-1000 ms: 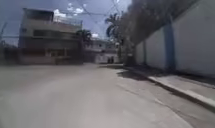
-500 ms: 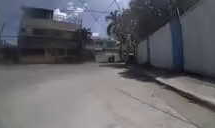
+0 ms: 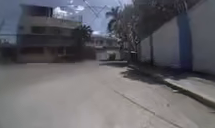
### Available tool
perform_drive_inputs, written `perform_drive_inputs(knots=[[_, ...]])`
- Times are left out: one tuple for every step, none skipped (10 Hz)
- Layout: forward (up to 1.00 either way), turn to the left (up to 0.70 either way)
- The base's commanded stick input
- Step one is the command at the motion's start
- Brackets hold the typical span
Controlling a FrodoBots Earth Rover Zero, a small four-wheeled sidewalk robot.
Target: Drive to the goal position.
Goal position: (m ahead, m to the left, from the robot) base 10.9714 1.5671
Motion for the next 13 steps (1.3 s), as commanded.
perform_drive_inputs(knots=[[0.85, 0.00], [0.85, 0.00], [0.85, 0.00], [0.85, 0.00], [0.85, 0.00], [0.85, 0.00], [0.85, 0.00], [0.85, 0.00], [0.85, 0.00], [0.85, 0.00], [0.85, 0.00], [0.85, 0.00], [0.85, 0.00]])
